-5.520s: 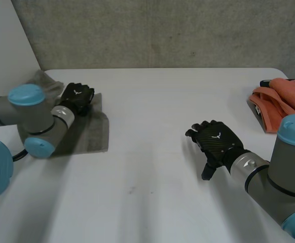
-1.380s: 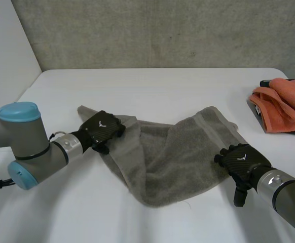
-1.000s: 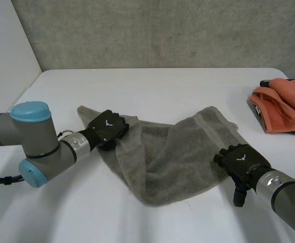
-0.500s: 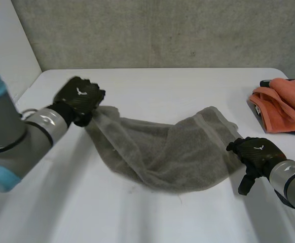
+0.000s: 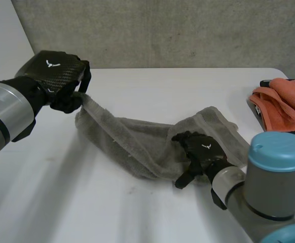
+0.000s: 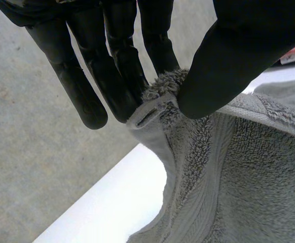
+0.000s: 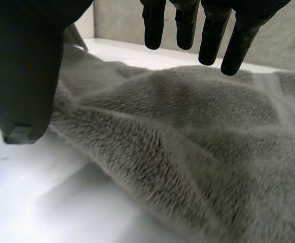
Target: Fold the laundry.
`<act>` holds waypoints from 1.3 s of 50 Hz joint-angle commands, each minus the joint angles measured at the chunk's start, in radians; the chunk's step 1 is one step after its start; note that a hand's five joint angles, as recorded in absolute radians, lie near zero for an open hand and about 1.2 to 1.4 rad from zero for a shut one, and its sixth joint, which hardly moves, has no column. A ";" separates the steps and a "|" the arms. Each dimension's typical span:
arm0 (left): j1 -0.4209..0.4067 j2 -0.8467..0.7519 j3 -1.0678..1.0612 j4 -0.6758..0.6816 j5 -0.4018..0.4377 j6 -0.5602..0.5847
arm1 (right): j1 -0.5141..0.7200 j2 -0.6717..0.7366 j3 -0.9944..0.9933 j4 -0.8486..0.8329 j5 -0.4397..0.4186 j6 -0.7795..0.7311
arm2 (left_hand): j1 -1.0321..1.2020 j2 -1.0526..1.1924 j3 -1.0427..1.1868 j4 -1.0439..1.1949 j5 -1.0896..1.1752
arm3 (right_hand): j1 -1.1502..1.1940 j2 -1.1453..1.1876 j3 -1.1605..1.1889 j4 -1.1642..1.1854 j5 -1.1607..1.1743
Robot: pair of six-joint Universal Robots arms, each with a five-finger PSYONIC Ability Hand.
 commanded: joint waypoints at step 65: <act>0.193 -0.300 -0.186 0.219 0.010 0.073 | -0.354 0.109 -0.469 0.624 -0.081 -0.894 | 0.268 0.199 0.204 0.198 0.243 | 1.195 1.173 1.180 1.160 1.159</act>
